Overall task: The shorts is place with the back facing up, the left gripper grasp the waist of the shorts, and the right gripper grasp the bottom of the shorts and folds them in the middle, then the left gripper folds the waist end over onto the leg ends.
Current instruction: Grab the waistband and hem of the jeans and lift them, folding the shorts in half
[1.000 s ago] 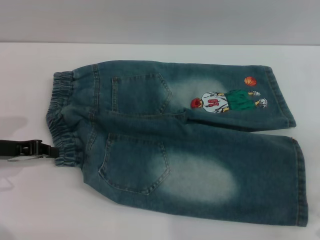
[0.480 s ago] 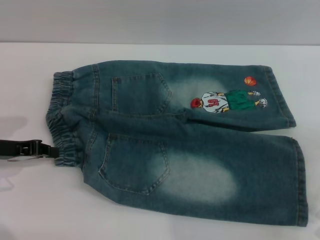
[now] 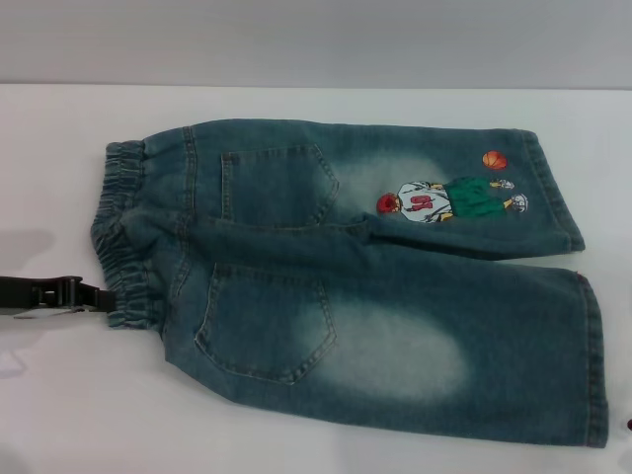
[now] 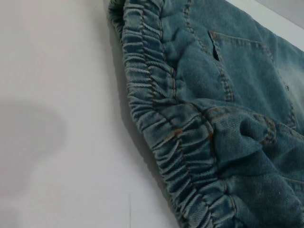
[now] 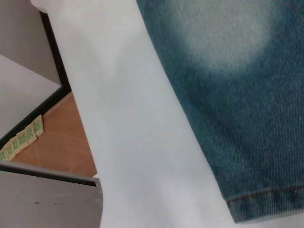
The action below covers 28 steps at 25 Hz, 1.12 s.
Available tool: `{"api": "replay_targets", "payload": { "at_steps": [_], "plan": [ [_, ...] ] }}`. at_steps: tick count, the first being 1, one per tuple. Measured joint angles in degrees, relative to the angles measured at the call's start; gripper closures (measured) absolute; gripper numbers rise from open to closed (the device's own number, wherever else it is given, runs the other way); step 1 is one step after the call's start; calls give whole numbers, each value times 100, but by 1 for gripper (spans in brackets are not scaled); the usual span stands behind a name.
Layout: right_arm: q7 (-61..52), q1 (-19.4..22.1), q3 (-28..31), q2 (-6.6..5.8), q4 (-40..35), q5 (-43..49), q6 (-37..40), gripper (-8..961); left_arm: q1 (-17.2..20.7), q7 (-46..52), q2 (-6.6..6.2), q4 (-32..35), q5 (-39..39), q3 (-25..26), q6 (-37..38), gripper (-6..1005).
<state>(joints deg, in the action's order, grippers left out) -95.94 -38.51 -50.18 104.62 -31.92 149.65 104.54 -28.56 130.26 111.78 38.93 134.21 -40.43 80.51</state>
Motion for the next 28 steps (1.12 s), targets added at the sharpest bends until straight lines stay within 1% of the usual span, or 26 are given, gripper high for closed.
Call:
{"api": "replay_targets", "payload": {
  "at_steps": [6, 14, 24, 28],
  "plan": [
    [-20, -2, -45, 36, -27, 5, -45, 405, 0, 0, 0, 0, 2, 0, 2, 982],
    [-27, -10, -53, 44, -26, 5, -101, 406, 7, 0, 5, 2, 2, 0, 17, 982],
    [-71, -50, -54, 169, -45, 160, -201, 406, 0, 0, 10, 1, -8, 0, 35, 982],
    [-80, -62, -53, 190, -50, 201, -237, 406, 0, 0, 10, 1, -9, 0, 36, 982]
  ]
}}
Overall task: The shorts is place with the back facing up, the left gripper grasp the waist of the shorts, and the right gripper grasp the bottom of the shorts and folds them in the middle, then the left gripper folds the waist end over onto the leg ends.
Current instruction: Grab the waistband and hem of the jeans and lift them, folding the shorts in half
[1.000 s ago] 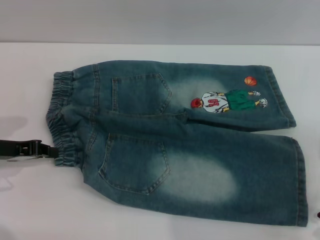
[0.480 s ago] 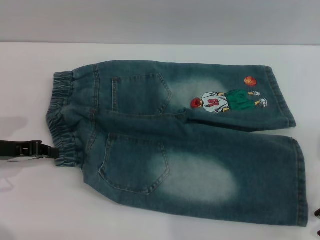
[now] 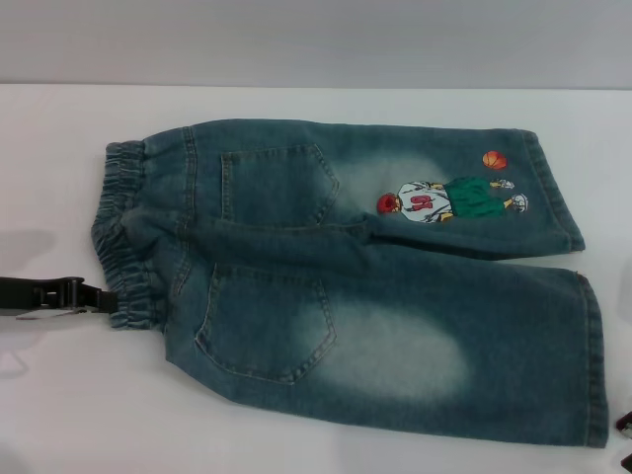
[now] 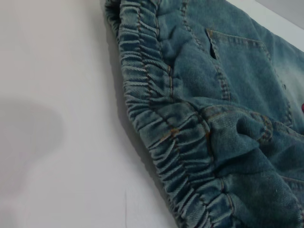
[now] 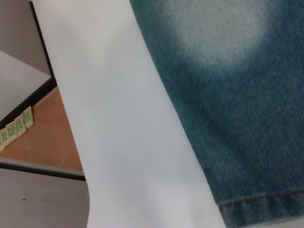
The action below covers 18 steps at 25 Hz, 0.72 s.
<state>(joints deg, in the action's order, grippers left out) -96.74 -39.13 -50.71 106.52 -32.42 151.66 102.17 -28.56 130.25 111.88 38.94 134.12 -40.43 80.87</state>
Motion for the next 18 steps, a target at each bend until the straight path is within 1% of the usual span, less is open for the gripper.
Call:
{"api": "replay_targets", "payload": {
  "at_steps": [7, 16, 17, 18],
  "plan": [
    [-3, -34, 41, 26, -9, 1, -9, 405, 0, 0, 0, 6, 1, -13, 5, 982],
    [-56, -36, 54, 168, -147, 2, -23, 406, 22, -19, 0, 23, -15, -14, 23, 982],
    [-64, -35, 62, 201, -205, -12, -23, 406, 29, -33, 0, 24, -18, -9, 25, 982],
    [-64, -35, 62, 201, -205, -12, -23, 406, 31, -39, 0, 24, -18, -7, 26, 982]
  ]
}}
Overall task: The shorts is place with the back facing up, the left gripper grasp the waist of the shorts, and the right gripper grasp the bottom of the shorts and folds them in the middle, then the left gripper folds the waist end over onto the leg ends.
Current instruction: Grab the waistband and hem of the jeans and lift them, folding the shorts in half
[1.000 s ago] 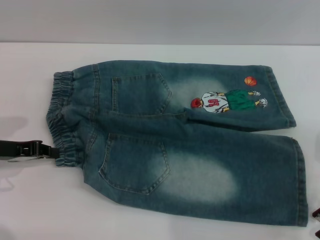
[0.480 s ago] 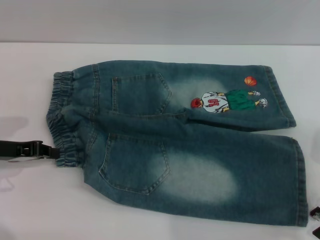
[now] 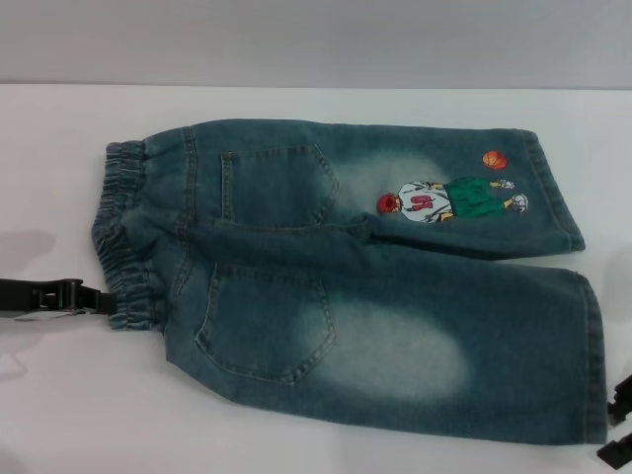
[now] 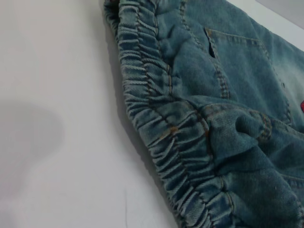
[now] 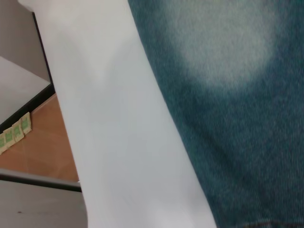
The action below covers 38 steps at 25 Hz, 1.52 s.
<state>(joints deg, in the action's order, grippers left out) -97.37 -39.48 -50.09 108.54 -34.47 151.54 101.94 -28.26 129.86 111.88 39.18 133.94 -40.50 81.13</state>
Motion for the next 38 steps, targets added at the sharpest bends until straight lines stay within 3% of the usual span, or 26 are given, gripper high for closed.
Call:
{"api": "replay_targets", "payload": {
  "at_steps": [10, 18, 26, 38],
  "plan": [
    [-88, -44, 88, 116, -268, -45, 65, 407, 23, -20, 0, 9, 11, -29, 9, 982],
    [-105, -55, 50, 342, -482, -85, 89, 409, 30, -28, -5, 16, 16, -11, 41, 982],
    [-79, -11, 35, 385, -548, -90, 133, 412, 32, -32, -34, 20, 10, 7, 75, 982],
    [96, 174, 44, 484, -870, -87, 121, 855, 33, -49, -37, 20, 0, 8, 79, 982]
  ]
}}
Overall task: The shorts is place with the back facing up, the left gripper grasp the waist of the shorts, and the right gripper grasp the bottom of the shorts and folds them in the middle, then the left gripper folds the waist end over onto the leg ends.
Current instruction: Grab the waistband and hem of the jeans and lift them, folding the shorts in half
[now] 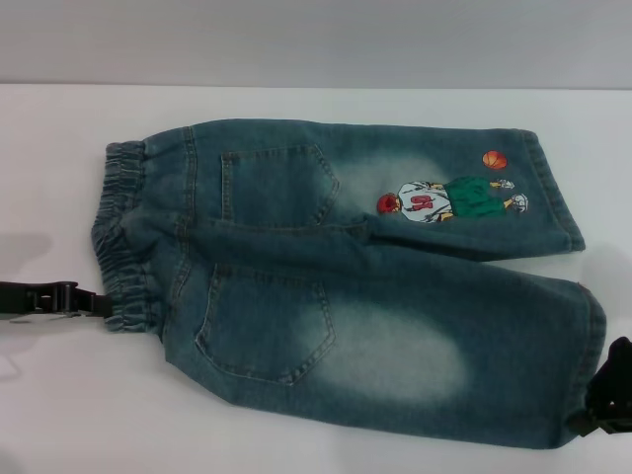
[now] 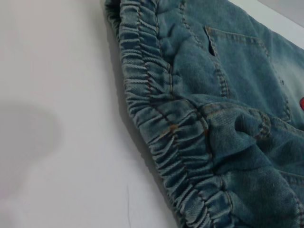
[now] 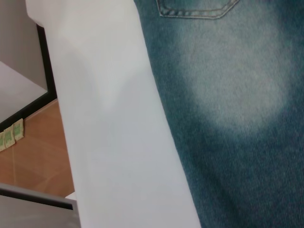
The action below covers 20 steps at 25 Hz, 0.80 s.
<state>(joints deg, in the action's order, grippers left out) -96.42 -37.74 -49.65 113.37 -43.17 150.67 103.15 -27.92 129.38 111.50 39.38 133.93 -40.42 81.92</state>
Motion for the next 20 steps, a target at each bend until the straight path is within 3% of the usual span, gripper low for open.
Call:
{"api": "replay_targets", "payload": {
  "at_steps": [2, 12, 20],
  "plan": [
    [64, 18, 23, 1, 0, -6, -7, 940, 2, 0, 4, 0, -2, 3, 0, 982],
    [718, 217, 645, 4, -4, -132, -34, 955, -29, -1, 25, -22, -48, 120, 187, 982],
    [1574, 549, 1407, -39, 35, -950, -165, 954, -72, -102, 30, -38, -236, 303, 359, 982]
  ]
}}
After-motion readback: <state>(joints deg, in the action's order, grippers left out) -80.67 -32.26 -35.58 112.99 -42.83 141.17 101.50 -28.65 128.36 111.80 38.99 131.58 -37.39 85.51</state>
